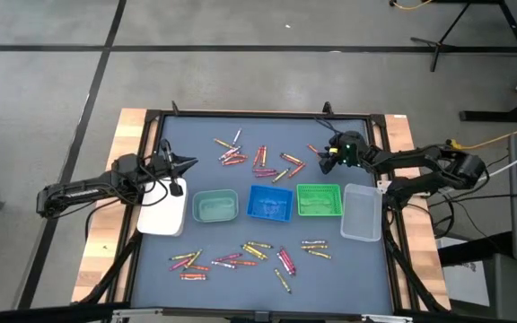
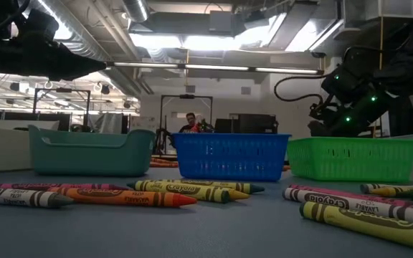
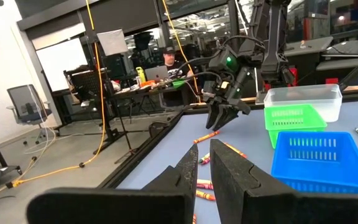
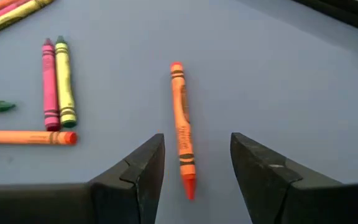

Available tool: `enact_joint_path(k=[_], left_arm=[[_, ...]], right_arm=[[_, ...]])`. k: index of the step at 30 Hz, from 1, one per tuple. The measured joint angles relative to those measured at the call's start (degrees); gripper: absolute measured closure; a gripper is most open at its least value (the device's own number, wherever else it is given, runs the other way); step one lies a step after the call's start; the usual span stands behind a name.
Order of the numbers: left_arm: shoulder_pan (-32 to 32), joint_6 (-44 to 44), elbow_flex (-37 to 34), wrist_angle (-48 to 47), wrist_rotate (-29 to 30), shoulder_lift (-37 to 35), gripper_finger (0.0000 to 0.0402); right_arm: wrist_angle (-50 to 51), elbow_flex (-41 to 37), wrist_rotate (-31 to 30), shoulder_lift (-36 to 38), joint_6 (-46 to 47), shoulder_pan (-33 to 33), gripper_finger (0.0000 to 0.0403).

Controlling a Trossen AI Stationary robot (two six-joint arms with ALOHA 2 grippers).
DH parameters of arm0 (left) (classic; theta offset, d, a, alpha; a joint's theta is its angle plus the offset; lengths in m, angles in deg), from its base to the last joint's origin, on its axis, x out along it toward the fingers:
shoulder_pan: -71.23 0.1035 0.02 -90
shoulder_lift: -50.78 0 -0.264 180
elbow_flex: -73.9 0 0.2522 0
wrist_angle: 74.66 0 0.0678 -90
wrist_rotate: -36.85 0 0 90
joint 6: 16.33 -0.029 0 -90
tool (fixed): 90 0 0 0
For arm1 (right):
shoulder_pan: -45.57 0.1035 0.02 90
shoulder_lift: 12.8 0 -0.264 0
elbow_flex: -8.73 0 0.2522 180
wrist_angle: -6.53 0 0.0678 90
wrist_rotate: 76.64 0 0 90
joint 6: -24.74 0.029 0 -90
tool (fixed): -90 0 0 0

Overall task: Sort crayons
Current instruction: Put the orange crayon into the transparent bin

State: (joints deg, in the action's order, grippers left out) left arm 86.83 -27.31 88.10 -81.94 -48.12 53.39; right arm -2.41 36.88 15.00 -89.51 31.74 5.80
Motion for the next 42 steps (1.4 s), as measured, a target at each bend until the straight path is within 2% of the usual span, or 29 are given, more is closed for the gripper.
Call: enact_joint_path(k=[14,20,34,42], left_arm=[[-0.01,0.0,0.01,0.0,0.01,0.0,0.0373],[0.01,0.0,-0.01,-0.02,-0.01,0.0,0.0373],[0.0,0.01,0.0,-0.02,0.01,0.0,0.0373],[0.01,0.01,0.0,-0.02,0.0,0.0,0.0373]], right_arm=[[-4.1,0.09,0.47,-6.51,-4.79,0.0,0.0219],[-4.21,0.13,0.43,-6.93,-6.03,0.0,0.0222],[-4.48,0.11,0.38,-7.04,-5.97,0.0,0.0331],[-4.39,0.07,0.47,-7.04,-5.88,0.0,0.0379]])
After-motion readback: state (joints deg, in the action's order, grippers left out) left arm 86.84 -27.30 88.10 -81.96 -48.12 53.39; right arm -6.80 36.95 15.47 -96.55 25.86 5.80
